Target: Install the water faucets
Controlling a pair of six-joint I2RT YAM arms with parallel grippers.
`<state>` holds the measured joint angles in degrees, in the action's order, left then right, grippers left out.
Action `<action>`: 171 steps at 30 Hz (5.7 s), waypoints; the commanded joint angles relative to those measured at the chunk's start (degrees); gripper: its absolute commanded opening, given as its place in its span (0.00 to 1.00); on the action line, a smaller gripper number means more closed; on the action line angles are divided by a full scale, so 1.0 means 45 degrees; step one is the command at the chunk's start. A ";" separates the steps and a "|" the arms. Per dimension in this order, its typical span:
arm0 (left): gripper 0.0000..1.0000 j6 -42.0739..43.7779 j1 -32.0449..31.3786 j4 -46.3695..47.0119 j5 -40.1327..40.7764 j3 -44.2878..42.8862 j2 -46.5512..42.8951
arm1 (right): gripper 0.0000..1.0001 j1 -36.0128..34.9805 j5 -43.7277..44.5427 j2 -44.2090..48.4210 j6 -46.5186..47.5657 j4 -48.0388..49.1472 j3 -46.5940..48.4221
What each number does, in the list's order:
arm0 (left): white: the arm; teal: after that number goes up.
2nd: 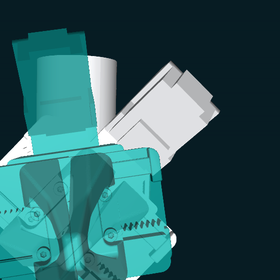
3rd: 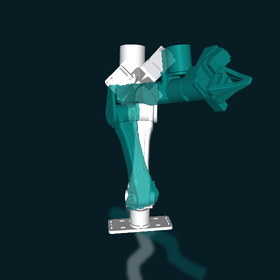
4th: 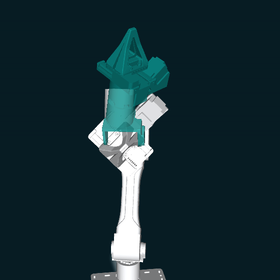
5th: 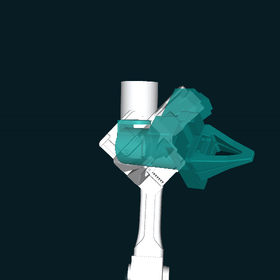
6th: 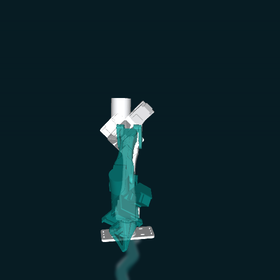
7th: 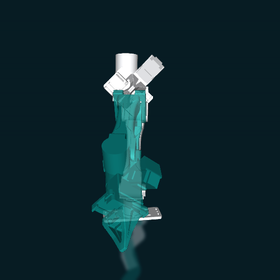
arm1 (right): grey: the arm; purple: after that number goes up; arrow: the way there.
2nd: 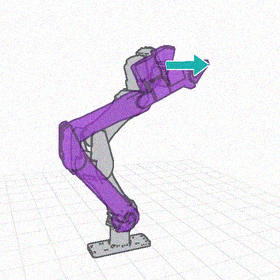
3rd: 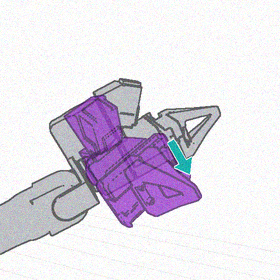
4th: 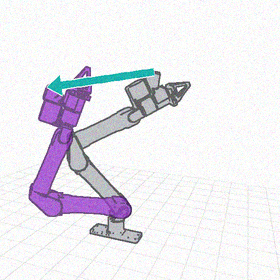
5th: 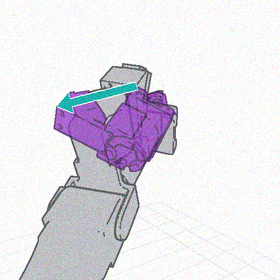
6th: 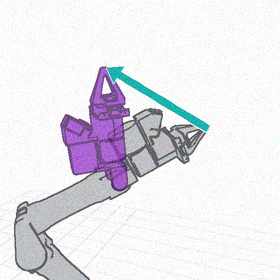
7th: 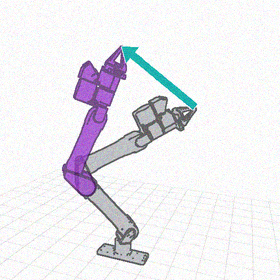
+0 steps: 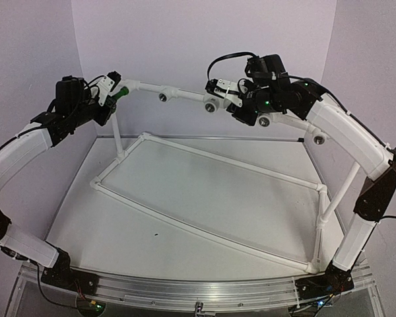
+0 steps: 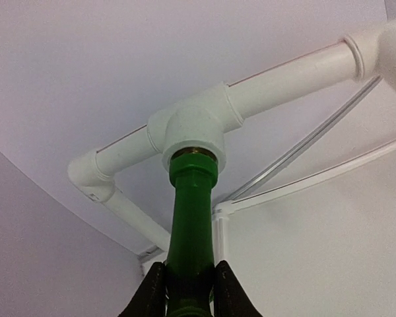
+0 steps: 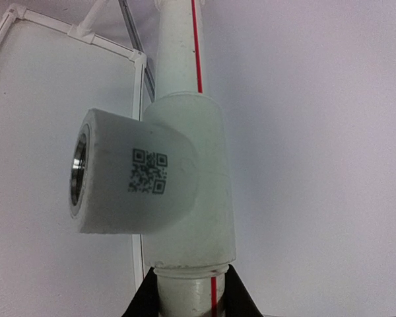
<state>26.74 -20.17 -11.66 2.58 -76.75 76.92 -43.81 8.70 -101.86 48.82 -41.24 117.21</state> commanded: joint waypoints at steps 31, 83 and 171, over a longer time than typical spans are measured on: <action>1.00 0.7251 -0.2020 -0.0661 0.2719 0.1359 -0.3680 | 0.00 0.0096 0.0505 -0.0380 -0.1683 -0.0405 0.0601; 0.89 -2.7260 0.4336 0.8505 -0.9612 0.2838 0.0431 | 0.00 0.0071 -0.0076 -0.0332 -0.2160 -0.0424 0.0441; 1.00 0.6561 0.0945 -0.1671 -0.3059 0.1404 -0.4588 | 0.00 0.0087 0.0372 -0.0734 -0.2022 -0.0658 0.0699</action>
<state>73.79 -15.72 -17.96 -11.64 -66.96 59.06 -43.66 8.01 -103.09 47.88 -43.29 119.52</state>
